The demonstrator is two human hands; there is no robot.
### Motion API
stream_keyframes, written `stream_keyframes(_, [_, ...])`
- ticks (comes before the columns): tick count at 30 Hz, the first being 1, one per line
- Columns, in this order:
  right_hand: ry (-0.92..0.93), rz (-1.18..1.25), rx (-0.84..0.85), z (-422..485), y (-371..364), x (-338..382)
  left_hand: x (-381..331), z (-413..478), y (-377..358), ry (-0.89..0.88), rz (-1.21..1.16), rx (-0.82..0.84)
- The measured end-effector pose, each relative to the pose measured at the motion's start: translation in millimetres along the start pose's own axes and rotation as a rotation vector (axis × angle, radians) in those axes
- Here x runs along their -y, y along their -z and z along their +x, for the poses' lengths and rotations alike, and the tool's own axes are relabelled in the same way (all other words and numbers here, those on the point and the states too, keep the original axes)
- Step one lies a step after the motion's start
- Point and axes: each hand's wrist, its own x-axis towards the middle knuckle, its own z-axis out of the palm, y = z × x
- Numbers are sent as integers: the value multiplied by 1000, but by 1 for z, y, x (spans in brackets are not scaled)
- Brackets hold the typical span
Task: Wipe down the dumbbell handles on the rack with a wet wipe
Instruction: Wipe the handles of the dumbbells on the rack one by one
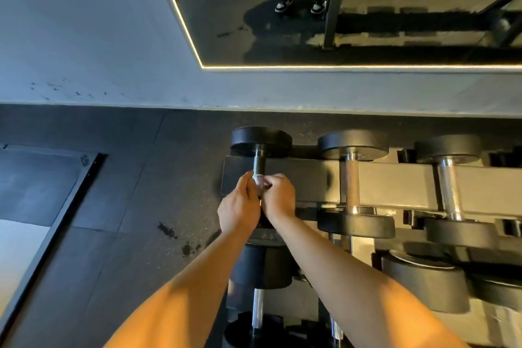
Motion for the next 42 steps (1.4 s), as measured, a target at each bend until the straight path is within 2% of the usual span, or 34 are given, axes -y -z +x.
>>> stream_keyframes(2, [-20, -176, 35, -9, 2, -1, 6, 5, 4, -10, -39, 52])
stream_keyframes(4, [-19, -175, -20, -21, 1, 3, 11, 7, 9, -39, -90, 126])
stream_keyframes(7, [102, -68, -200, -33, -7, 16, 22, 10, 15, -90, -175, 242])
stream_keyframes(10, [75, 102, -162, -36, -16, 33, 33, 22, 19, -172, -190, 278])
stream_keyframes(13, [61, 106, -141, -37, -21, 36, 37, 42, 19, -126, -378, 277])
stream_keyframes(16, [73, 56, -247, -34, -24, 30, 32, 55, 24, -105, -424, 222])
stream_keyframes(20, [44, -105, -299, -26, -30, 24, 22, 73, 21, 74, -666, 157])
stream_keyframes(24, [46, -145, -333, -29, -30, 25, 10, 84, 14, 48, -749, 270])
stream_keyframes(31, [4, -100, -263, -30, -27, 27, 18, 78, 12, 11, -604, 295])
stream_keyframes(33, [4, -152, -249, -31, -28, 27, 28, 76, 13, -12, -543, 357])
stream_keyframes(35, [6, -249, -263, -30, -31, 26, 32, 78, 18, -75, -497, 340])
stream_keyframes(38, [2, -307, -303, -27, -33, 24, 24, 87, 18, -92, -568, 231])
stream_keyframes(42, [10, -251, -312, -28, -30, 21, 10, 92, 9, 12, -719, 275])
